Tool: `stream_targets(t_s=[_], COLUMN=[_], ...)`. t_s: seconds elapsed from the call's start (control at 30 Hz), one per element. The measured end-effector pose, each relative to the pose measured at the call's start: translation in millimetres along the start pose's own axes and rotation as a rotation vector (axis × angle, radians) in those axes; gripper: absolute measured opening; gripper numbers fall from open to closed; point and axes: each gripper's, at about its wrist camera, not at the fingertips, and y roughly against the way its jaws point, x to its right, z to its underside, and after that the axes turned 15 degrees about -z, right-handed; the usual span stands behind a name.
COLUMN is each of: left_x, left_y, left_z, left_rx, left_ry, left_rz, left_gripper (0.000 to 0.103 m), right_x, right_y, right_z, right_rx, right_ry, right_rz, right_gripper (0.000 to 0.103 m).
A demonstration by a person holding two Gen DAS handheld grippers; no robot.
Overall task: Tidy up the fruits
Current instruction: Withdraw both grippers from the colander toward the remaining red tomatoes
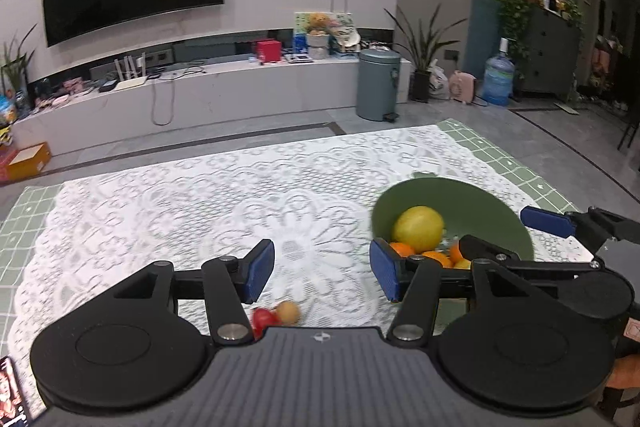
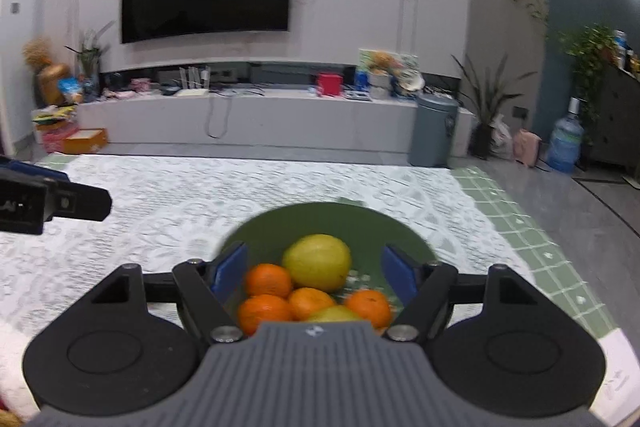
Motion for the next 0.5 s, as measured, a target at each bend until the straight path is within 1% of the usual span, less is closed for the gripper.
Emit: stream_targets(t_s=[0.17, 0.3, 0.43, 0.5], left_x=[-28, -42, -55, -60], left_y=[-3, -7, -17, -22], left_z=[7, 17, 26, 30], left_rx=[-0.041, -0.033, -0.045, -0.055], left_ry=[0.080, 0.089, 0.110, 0.114], left_rz=[0.044, 0.018, 0.007, 0.000], left_gripper=[0.065, 0.065, 0.065, 0.065], right_x=[-29, -55, -80, -88], right_y=[-7, -17, -29, -38], right_z=[3, 8, 12, 14], right_rx=[-0.009, -0.034, -0.065, -0.082], right_ry=[0.027, 0.058, 0.139, 0.159], right_rz=[-0.074, -0.136, -0.157, -0.174], right_gripper=[0.072, 0.072, 0.071, 0.070])
